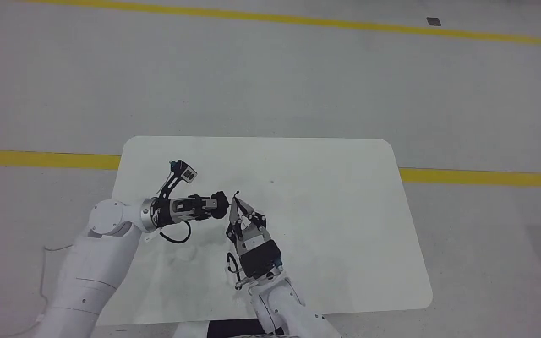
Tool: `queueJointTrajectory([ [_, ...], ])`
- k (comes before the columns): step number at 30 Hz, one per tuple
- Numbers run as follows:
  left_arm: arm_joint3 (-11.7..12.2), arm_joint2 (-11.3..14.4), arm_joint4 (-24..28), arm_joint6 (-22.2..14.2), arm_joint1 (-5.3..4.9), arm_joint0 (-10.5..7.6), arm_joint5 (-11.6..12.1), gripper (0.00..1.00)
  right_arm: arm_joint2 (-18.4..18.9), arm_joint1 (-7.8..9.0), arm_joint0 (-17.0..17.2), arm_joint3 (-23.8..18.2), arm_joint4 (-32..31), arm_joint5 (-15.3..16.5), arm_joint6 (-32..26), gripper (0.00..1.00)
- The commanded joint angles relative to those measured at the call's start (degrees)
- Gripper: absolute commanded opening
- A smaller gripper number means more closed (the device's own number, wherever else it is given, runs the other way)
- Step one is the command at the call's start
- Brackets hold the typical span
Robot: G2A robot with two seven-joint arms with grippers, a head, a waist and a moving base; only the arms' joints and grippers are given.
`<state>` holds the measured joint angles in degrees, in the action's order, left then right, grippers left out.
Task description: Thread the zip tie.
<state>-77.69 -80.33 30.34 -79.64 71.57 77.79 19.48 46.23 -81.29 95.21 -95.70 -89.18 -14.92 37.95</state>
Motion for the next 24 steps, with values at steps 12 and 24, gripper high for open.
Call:
queueJointTrajectory([
  [12, 0.0, 0.0, 0.0, 0.0, 0.0, 0.0, 0.0, 0.0, 0.2, -0.13, 0.0, 0.1, 0.3, 0.3, 0.4, 0.0],
  [24, 0.0, 0.0, 0.0, 0.0, 0.0, 0.0, 0.0, 0.0, 0.1, -0.36, -0.2, 0.4, 0.3, 0.0, 0.6, 0.0],
])
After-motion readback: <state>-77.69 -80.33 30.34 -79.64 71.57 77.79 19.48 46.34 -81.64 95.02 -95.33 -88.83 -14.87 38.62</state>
